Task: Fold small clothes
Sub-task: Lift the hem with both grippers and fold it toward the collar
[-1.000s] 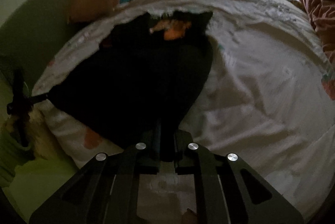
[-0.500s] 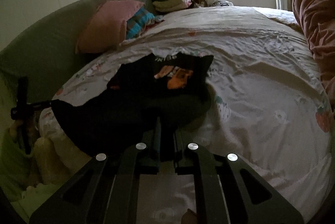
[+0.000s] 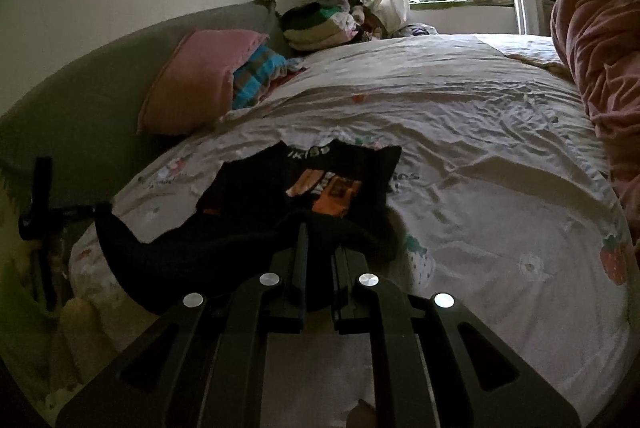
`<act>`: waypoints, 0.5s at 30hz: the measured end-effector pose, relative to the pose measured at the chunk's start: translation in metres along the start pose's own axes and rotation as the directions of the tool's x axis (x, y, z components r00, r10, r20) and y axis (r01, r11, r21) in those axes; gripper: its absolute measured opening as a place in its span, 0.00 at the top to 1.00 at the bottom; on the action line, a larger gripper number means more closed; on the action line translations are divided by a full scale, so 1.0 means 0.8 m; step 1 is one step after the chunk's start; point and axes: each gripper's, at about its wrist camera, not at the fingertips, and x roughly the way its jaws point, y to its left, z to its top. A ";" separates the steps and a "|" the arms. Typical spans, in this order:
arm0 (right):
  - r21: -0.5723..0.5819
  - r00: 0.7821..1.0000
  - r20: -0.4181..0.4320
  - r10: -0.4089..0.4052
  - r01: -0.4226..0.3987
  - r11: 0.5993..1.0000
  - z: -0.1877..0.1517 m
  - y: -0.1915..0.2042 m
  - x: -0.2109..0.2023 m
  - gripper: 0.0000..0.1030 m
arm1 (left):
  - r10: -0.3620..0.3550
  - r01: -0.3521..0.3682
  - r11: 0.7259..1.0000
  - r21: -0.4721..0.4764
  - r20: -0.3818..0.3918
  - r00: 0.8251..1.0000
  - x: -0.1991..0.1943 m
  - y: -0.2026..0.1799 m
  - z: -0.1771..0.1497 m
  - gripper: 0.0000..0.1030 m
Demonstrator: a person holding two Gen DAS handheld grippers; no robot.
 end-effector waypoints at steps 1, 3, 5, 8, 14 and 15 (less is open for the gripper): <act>0.003 1.000 0.002 -0.007 0.007 1.000 0.002 -0.001 0.002 0.93 | -0.001 0.001 1.000 -0.001 0.000 1.000 0.001 0.000 0.002 0.96; 0.014 1.000 0.013 -0.006 0.005 1.000 0.010 -0.004 0.008 0.93 | 0.000 0.000 1.000 -0.008 0.001 1.000 0.005 0.000 0.009 0.96; 0.022 1.000 0.022 -0.010 0.010 1.000 0.016 -0.007 0.011 0.93 | -0.004 0.004 1.000 -0.017 0.004 1.000 0.007 0.002 0.015 0.97; 0.036 0.999 0.036 -0.015 0.014 0.999 0.026 -0.009 0.019 0.93 | -0.009 0.009 0.999 -0.030 0.012 1.000 0.011 0.002 0.027 0.97; 0.047 0.998 0.055 -0.029 0.026 0.999 0.044 -0.013 0.029 0.93 | -0.008 0.009 0.999 -0.034 0.041 0.999 0.014 -0.005 0.060 0.97; 0.047 0.998 0.057 -0.035 0.032 0.998 0.047 -0.014 0.032 0.93 | -0.006 0.007 1.000 -0.030 0.043 0.999 0.015 -0.007 0.064 0.97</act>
